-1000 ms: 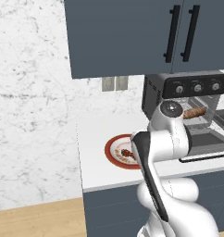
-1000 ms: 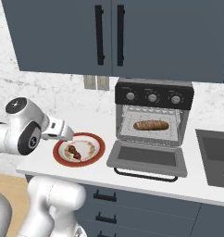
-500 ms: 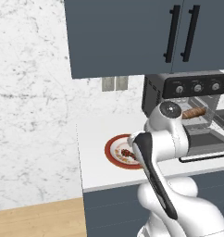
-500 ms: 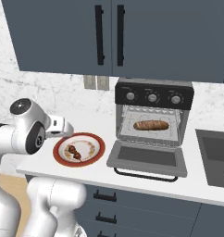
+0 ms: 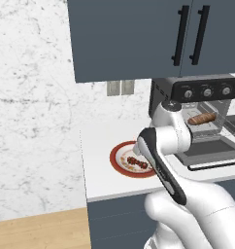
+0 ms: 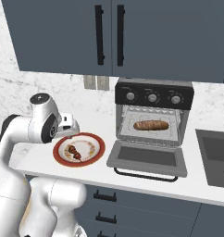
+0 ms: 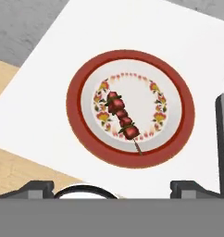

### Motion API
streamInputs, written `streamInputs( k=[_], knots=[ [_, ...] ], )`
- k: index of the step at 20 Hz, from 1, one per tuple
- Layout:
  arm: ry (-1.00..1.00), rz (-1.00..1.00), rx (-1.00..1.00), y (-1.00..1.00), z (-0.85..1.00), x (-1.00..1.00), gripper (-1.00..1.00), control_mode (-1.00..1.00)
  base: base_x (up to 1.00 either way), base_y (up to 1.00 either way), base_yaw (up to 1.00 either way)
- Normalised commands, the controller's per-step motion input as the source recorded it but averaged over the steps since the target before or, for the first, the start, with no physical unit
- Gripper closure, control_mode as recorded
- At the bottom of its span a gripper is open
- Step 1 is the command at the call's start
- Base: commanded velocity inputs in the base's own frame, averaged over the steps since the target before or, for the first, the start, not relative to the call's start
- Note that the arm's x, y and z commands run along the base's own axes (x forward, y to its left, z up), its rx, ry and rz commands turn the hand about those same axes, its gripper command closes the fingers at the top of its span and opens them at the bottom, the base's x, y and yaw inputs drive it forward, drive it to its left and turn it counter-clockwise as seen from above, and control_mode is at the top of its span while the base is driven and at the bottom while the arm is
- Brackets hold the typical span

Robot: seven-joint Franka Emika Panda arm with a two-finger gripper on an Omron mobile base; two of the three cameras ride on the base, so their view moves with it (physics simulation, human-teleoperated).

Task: Pick up the kebab skewer and baguette bread, and place them inside the toaster oven. Close the toaster oven door and start by setting the timer.

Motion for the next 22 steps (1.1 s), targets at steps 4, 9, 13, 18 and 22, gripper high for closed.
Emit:
streamInputs(
  k=[4,9,13,18,22],
  knots=[
    [0.25,0.09,-0.14,0.0,-0.41,0.18,-1.0,-1.0,0.0,0.0,0.0],
    [0.15,0.07,-0.01,0.0,-0.28,0.46,-1.0,-1.0,0.0,0.0,0.0],
    [0.02,0.05,0.0,0.0,-0.35,0.47,-1.0,-1.0,0.0,0.0,0.0],
    [0.0,0.04,0.0,0.0,-0.37,0.41,-1.0,-1.0,0.0,0.0,0.0],
    [0.0,0.03,0.0,0.0,-0.42,0.38,-1.0,-1.0,0.0,0.0,0.0]
  ],
)
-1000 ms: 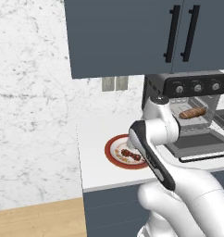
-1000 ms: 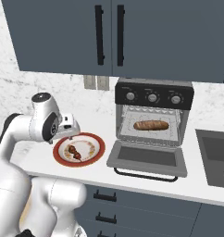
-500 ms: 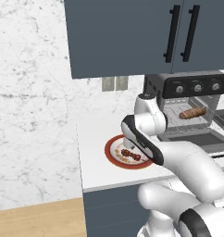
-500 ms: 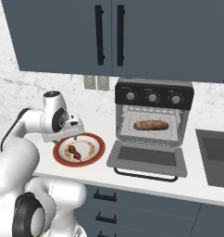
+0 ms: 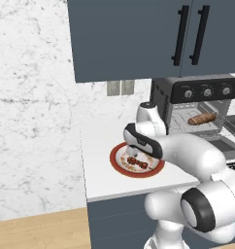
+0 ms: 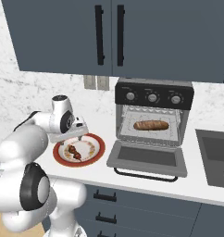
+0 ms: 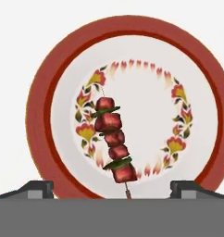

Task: Pick up the kebab skewer and baguette bread, and place them inside the toaster oven. Close the toaster oven door and start by setting the timer.

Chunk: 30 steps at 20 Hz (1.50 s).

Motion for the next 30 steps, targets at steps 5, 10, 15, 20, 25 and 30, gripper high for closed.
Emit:
streamInputs(
  k=[5,10,15,20,25,30],
  knots=[
    [0.0,0.02,0.0,0.0,-0.49,0.25,-1.0,-1.0,0.0,0.0,0.0],
    [0.0,0.02,0.0,0.0,-0.39,0.19,-1.0,-1.0,0.0,0.0,0.0],
    [0.0,0.02,0.0,0.0,-0.37,0.05,-1.0,-1.0,0.0,0.0,0.0],
    [0.0,0.0,0.0,0.01,-0.37,0.0,-1.0,-1.0,0.0,0.0,0.0],
    [0.0,0.0,0.0,0.0,-0.33,0.0,-1.0,-1.0,0.0,0.0,0.0],
    [0.0,0.0,0.0,0.01,-0.14,0.02,1.0,-1.0,0.0,0.0,0.0]
  ],
)
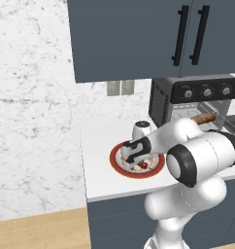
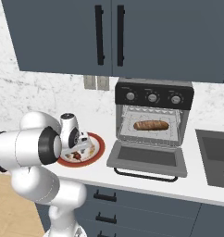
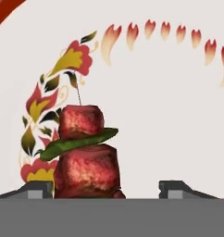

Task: Pick up the kebab skewer and baguette bread, and place them inside the toaster oven. Close the toaster oven door and start by setting the timer.

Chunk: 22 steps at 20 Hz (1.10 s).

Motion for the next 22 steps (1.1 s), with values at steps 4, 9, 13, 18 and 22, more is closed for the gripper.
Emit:
streamInputs(
  k=[4,9,13,18,22],
  knots=[
    [0.0,0.0,0.0,0.0,0.0,0.0,1.0,-1.0,0.0,0.0,0.0],
    [0.0,0.0,0.0,0.0,0.0,0.0,1.0,-1.0,0.0,0.0,0.0],
    [0.0,0.0,0.0,0.0,0.0,0.0,1.0,-1.0,0.0,0.0,0.0],
    [-0.02,-0.05,0.0,0.0,0.18,-0.03,1.0,-1.0,0.0,0.0,0.0],
    [-0.11,-0.18,0.0,-0.03,0.75,-0.41,1.0,-1.0,0.0,0.0,0.0]
  ],
)
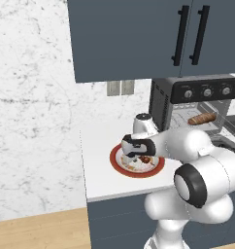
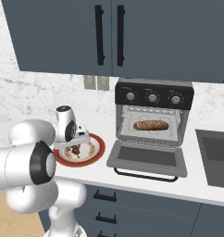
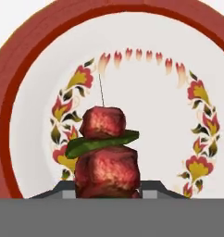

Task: Pick up the kebab skewer and baguette bread, and place them inside the toaster oven. Close the toaster oven door and start by setting the timer.

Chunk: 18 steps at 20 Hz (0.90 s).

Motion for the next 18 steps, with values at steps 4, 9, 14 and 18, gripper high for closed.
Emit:
streamInputs(
  k=[4,9,14,18],
  knots=[
    [-0.12,-0.31,0.04,-0.1,0.83,-0.59,1.0,-1.0,0.0,0.0,0.0],
    [-0.16,-0.38,0.06,-0.05,0.96,-0.12,1.0,-1.0,0.0,0.0,0.0],
    [-0.16,-0.42,0.11,-0.23,0.93,-0.23,1.0,-1.0,0.0,0.0,0.0],
    [-0.1,-0.48,0.16,-0.39,0.88,-0.36,1.0,-1.0,0.0,0.0,0.0]
  ],
)
